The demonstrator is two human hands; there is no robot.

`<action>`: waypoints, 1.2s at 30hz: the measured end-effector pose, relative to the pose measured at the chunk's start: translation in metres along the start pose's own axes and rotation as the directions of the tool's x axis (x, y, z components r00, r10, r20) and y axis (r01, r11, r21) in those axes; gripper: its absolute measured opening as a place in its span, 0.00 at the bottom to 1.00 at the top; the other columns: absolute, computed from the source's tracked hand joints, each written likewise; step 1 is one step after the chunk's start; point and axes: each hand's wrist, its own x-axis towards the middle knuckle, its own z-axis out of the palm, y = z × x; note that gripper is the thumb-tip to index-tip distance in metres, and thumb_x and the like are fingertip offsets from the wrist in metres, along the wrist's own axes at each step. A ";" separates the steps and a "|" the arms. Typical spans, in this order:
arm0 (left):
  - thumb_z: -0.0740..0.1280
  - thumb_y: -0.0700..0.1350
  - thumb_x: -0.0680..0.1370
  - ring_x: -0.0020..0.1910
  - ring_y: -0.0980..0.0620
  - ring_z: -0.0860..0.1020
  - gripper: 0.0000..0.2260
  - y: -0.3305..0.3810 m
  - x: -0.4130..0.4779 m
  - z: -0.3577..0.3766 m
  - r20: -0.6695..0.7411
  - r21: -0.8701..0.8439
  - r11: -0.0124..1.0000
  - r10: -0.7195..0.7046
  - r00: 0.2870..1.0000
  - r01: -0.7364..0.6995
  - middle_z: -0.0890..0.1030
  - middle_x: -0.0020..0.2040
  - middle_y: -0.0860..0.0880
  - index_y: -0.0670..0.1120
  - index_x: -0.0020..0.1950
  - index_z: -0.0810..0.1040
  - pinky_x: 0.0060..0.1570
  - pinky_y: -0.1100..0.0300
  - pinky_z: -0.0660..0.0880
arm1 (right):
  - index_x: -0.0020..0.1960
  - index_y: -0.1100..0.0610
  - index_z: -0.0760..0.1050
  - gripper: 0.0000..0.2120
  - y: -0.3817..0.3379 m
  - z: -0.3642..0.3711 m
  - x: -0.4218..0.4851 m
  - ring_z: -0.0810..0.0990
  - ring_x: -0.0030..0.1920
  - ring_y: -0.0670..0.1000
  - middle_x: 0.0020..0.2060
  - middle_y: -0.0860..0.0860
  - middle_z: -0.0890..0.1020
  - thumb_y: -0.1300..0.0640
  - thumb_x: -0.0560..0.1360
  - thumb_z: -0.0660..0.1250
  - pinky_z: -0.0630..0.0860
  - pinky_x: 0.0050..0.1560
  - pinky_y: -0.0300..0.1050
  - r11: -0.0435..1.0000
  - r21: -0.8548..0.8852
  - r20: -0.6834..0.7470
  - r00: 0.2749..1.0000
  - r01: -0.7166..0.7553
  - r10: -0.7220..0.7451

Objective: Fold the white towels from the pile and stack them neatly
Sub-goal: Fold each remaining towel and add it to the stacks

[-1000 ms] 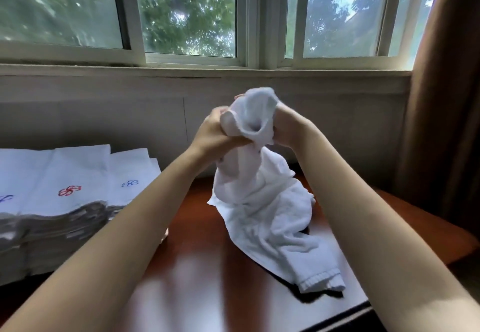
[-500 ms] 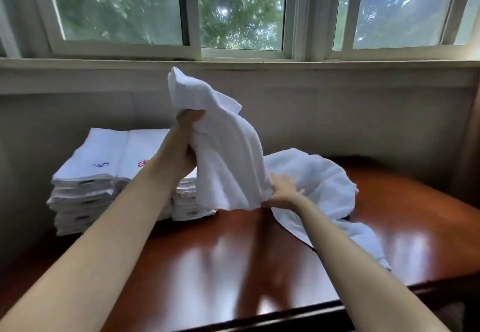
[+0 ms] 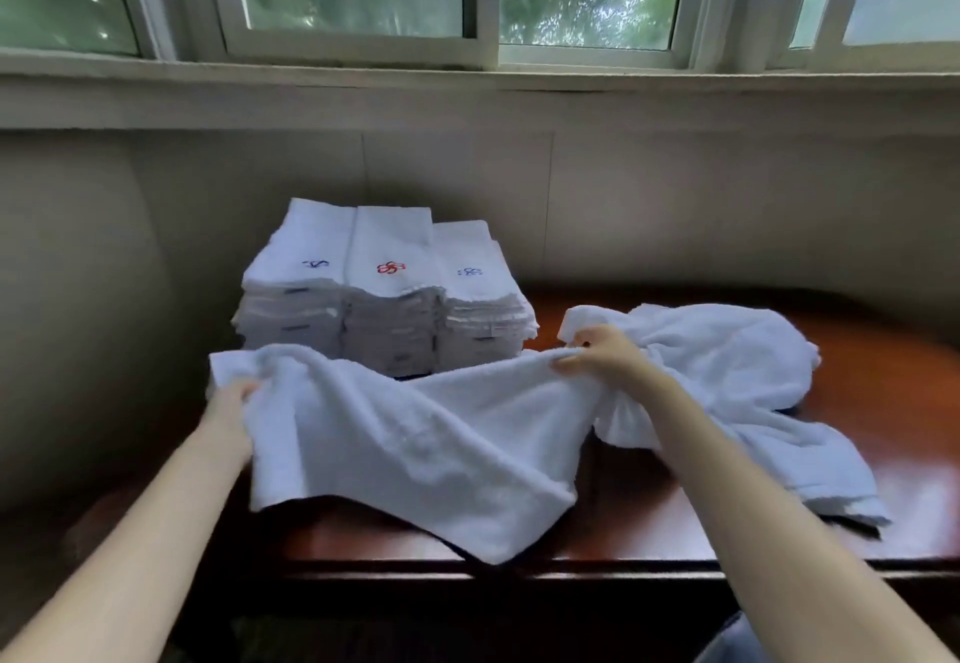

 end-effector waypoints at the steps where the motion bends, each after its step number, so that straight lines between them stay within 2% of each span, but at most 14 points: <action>1: 0.57 0.38 0.78 0.20 0.48 0.72 0.11 -0.012 0.008 -0.007 -0.015 0.049 0.999 0.004 1.000 -0.003 0.71 0.17 0.48 0.41 0.36 0.68 0.23 0.64 0.68 | 0.35 0.56 0.75 0.09 -0.008 -0.002 0.006 0.75 0.39 0.50 0.34 0.50 0.76 0.56 0.68 0.73 0.69 0.38 0.43 0.998 -0.052 -0.044 0.998 0.039 -0.042; 4: 0.60 0.35 0.75 0.32 0.42 0.73 0.04 -0.029 0.025 -0.021 -0.172 0.076 0.995 -0.046 0.984 0.060 0.74 0.35 0.40 0.38 0.49 0.71 0.32 0.59 0.68 | 0.49 0.59 0.77 0.09 -0.023 -0.013 0.020 0.76 0.45 0.56 0.43 0.54 0.80 0.58 0.70 0.72 0.69 0.41 0.44 0.966 -0.255 -0.376 0.915 0.047 -0.144; 7: 0.61 0.35 0.75 0.57 0.36 0.75 0.20 -0.042 0.043 -0.034 -0.352 0.419 0.906 0.221 0.910 -0.059 0.75 0.61 0.37 0.41 0.67 0.70 0.53 0.51 0.70 | 0.60 0.62 0.71 0.15 -0.020 -0.017 0.028 0.73 0.50 0.62 0.50 0.60 0.77 0.65 0.74 0.64 0.67 0.47 0.51 0.834 -0.542 -0.542 0.801 -0.103 -0.253; 9: 0.63 0.35 0.74 0.62 0.35 0.70 0.26 -0.047 0.040 -0.031 -0.355 0.673 0.737 0.400 0.845 -0.066 0.69 0.66 0.37 0.47 0.71 0.65 0.59 0.45 0.67 | 0.58 0.62 0.71 0.11 -0.010 -0.010 0.024 0.73 0.48 0.63 0.50 0.61 0.76 0.65 0.76 0.62 0.66 0.44 0.51 0.785 -0.602 -0.549 0.791 -0.150 -0.270; 13: 0.64 0.35 0.73 0.59 0.37 0.70 0.17 -0.066 0.024 0.008 0.090 0.911 0.245 0.669 0.738 -0.333 0.74 0.60 0.38 0.42 0.61 0.76 0.57 0.46 0.68 | 0.45 0.56 0.75 0.08 0.024 0.018 0.012 0.76 0.45 0.59 0.47 0.58 0.80 0.58 0.78 0.58 0.70 0.40 0.47 0.809 -0.541 -0.377 0.926 -0.228 0.009; 15: 0.61 0.34 0.74 0.57 0.38 0.74 0.12 -0.081 0.012 0.036 0.445 0.786 0.071 0.624 0.642 -0.614 0.78 0.56 0.39 0.38 0.55 0.79 0.59 0.48 0.69 | 0.55 0.58 0.76 0.14 0.049 0.035 -0.001 0.78 0.51 0.58 0.50 0.57 0.80 0.51 0.79 0.56 0.74 0.46 0.47 0.749 -0.563 -0.141 0.934 -0.348 0.328; 18: 0.59 0.42 0.81 0.65 0.45 0.70 0.15 -0.103 -0.006 0.071 0.767 0.575 0.055 0.312 0.561 -0.816 0.72 0.65 0.43 0.43 0.67 0.73 0.67 0.55 0.63 | 0.40 0.56 0.75 0.13 0.085 0.058 -0.025 0.79 0.53 0.59 0.48 0.59 0.81 0.53 0.78 0.57 0.71 0.45 0.45 0.858 -0.397 -0.080 0.943 -0.327 0.322; 20: 0.54 0.52 0.82 0.68 0.46 0.65 0.19 -0.112 -0.004 0.084 0.780 0.625 -0.087 0.107 0.617 -0.776 0.65 0.71 0.49 0.53 0.74 0.64 0.67 0.53 0.63 | 0.42 0.57 0.74 0.06 0.093 0.059 -0.030 0.78 0.52 0.59 0.49 0.58 0.81 0.59 0.75 0.59 0.67 0.44 0.45 0.906 -0.254 -0.173 0.938 -0.338 0.301; 22: 0.50 0.57 0.82 0.69 0.45 0.63 0.20 -0.109 0.000 0.089 0.719 0.690 -0.192 0.069 0.692 -0.698 0.64 0.71 0.50 0.57 0.73 0.63 0.65 0.49 0.66 | 0.57 0.58 0.74 0.15 0.095 0.057 -0.024 0.76 0.56 0.57 0.55 0.57 0.79 0.66 0.71 0.60 0.66 0.46 0.43 0.939 -0.157 -0.187 0.943 -0.306 0.276; 25: 0.48 0.57 0.82 0.70 0.42 0.62 0.20 -0.092 0.009 0.089 0.565 0.814 -0.221 0.084 0.821 -0.538 0.64 0.72 0.48 0.54 0.71 0.65 0.67 0.45 0.63 | 0.70 0.57 0.63 0.30 0.099 0.056 -0.018 0.74 0.60 0.58 0.63 0.57 0.74 0.69 0.69 0.60 0.69 0.54 0.45 0.973 -0.103 -0.142 0.971 -0.208 0.193; 27: 0.49 0.58 0.82 0.73 0.42 0.58 0.23 -0.083 0.020 0.082 0.373 0.926 -0.109 0.112 0.921 -0.361 0.61 0.75 0.48 0.51 0.75 0.60 0.69 0.43 0.60 | 0.75 0.57 0.55 0.36 0.110 0.056 -0.016 0.71 0.65 0.59 0.67 0.57 0.71 0.68 0.69 0.63 0.69 0.62 0.52 0.971 -0.153 -0.158 0.975 -0.182 0.157; 31: 0.48 0.54 0.83 0.73 0.41 0.58 0.22 -0.078 0.030 0.062 0.123 0.990 -0.092 0.158 0.980 -0.109 0.58 0.76 0.45 0.49 0.77 0.56 0.69 0.44 0.58 | 0.72 0.58 0.63 0.29 0.129 0.053 -0.007 0.66 0.70 0.57 0.69 0.56 0.70 0.52 0.74 0.66 0.65 0.68 0.55 0.910 -0.315 -0.213 0.955 -0.269 0.208; 33: 0.51 0.48 0.83 0.70 0.41 0.63 0.19 -0.076 0.025 0.067 0.194 0.977 -0.139 0.244 0.950 -0.164 0.64 0.73 0.44 0.46 0.74 0.62 0.67 0.47 0.64 | 0.69 0.58 0.65 0.28 0.130 0.057 -0.001 0.64 0.71 0.57 0.69 0.56 0.69 0.45 0.75 0.63 0.63 0.68 0.59 0.856 -0.428 -0.144 0.957 -0.290 0.252; 36: 0.55 0.46 0.82 0.64 0.45 0.70 0.14 -0.080 0.004 0.088 0.556 0.818 -0.070 0.350 0.753 -0.571 0.73 0.65 0.46 0.45 0.65 0.72 0.62 0.53 0.68 | 0.77 0.54 0.49 0.41 0.126 0.065 0.009 0.59 0.74 0.57 0.74 0.55 0.61 0.43 0.72 0.67 0.59 0.70 0.62 0.923 -0.335 -0.097 0.981 -0.191 0.168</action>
